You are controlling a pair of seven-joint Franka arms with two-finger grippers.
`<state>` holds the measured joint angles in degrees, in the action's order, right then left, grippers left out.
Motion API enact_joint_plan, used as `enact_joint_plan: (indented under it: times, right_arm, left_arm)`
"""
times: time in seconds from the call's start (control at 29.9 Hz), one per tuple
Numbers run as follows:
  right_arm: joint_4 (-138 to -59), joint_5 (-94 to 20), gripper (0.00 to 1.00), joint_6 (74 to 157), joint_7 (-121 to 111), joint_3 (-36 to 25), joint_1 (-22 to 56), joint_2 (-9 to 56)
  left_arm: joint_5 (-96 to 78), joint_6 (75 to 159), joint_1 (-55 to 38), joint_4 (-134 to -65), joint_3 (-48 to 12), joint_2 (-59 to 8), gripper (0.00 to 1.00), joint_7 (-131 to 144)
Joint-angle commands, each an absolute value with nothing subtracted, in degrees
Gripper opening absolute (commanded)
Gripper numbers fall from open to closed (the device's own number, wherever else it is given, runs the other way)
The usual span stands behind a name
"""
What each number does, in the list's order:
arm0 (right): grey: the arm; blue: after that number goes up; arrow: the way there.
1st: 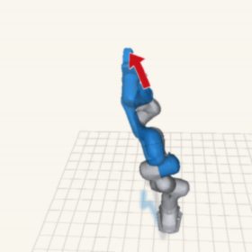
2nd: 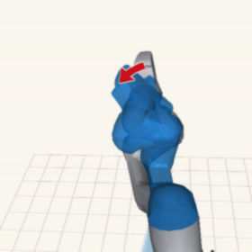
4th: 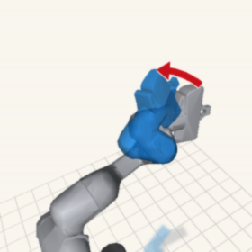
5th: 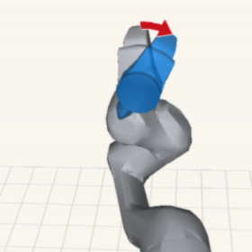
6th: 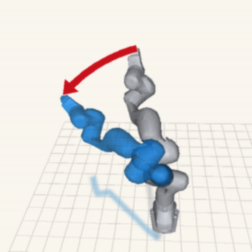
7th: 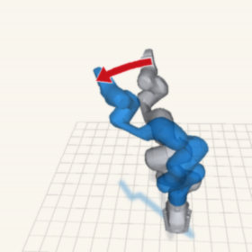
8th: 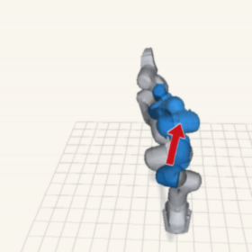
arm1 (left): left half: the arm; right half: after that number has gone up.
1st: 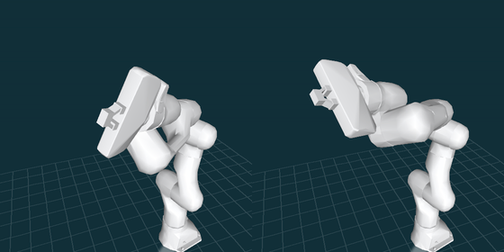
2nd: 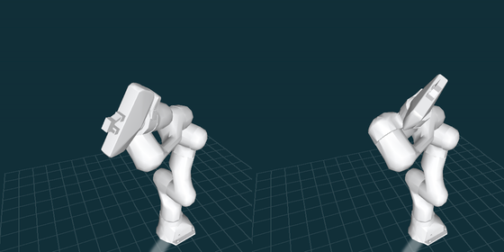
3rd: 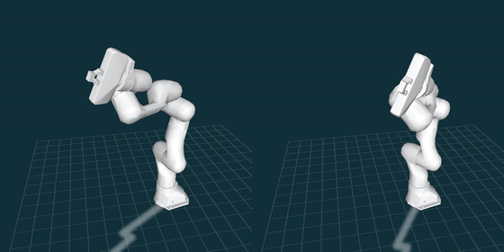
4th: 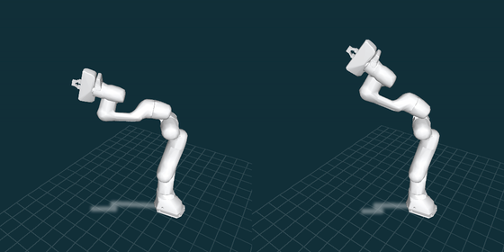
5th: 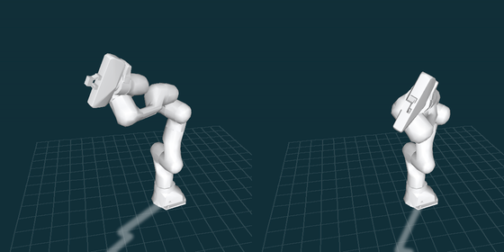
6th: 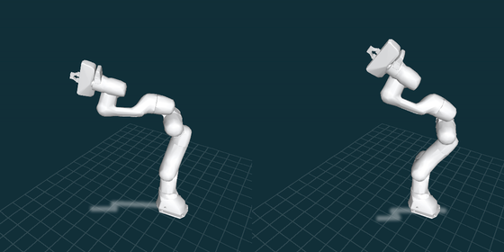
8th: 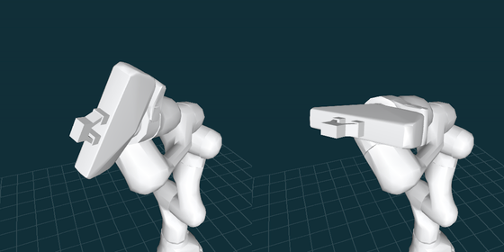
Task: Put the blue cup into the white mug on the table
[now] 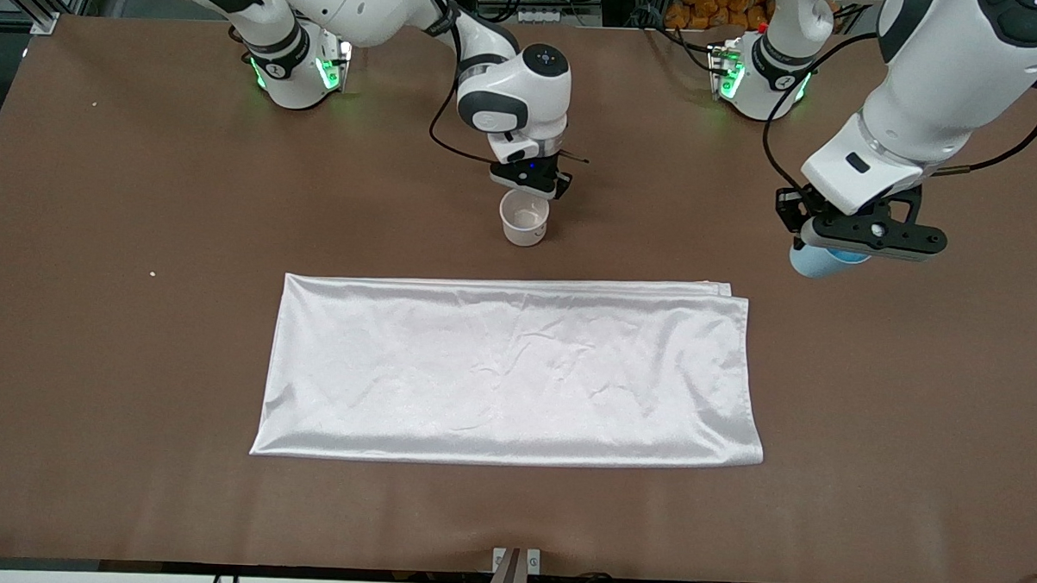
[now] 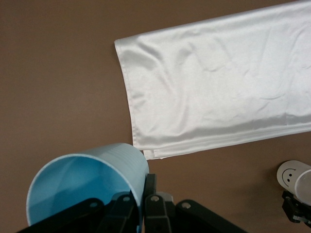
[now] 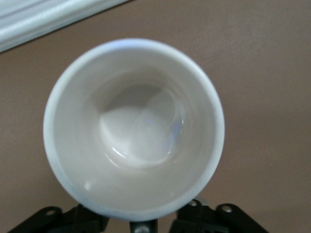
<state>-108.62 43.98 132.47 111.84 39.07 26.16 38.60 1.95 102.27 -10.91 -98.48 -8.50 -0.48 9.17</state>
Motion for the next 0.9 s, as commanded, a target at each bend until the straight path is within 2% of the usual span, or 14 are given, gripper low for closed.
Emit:
enact_joint_plan:
  times: [0.0,0.47,0.87]
  right_arm:
    - [-104.77,44.74,1.0,126.48,113.29,41.13,26.28,38.76]
    - [-101.51,44.47,1.0,119.62,111.54,51.85,16.36,38.41]
    - [-100.72,43.59,1.0,116.02,95.38,52.82,3.62,38.76]
  left_arm:
    - [0.7,104.59,-10.99,-98.88,-10.37,-2.19,0.0,10.81]
    - [2.28,108.89,-11.34,-98.53,-17.4,-7.03,0.0,22.05]
    - [8.26,110.21,-11.51,-98.35,-26.01,-10.81,0.0,36.29]
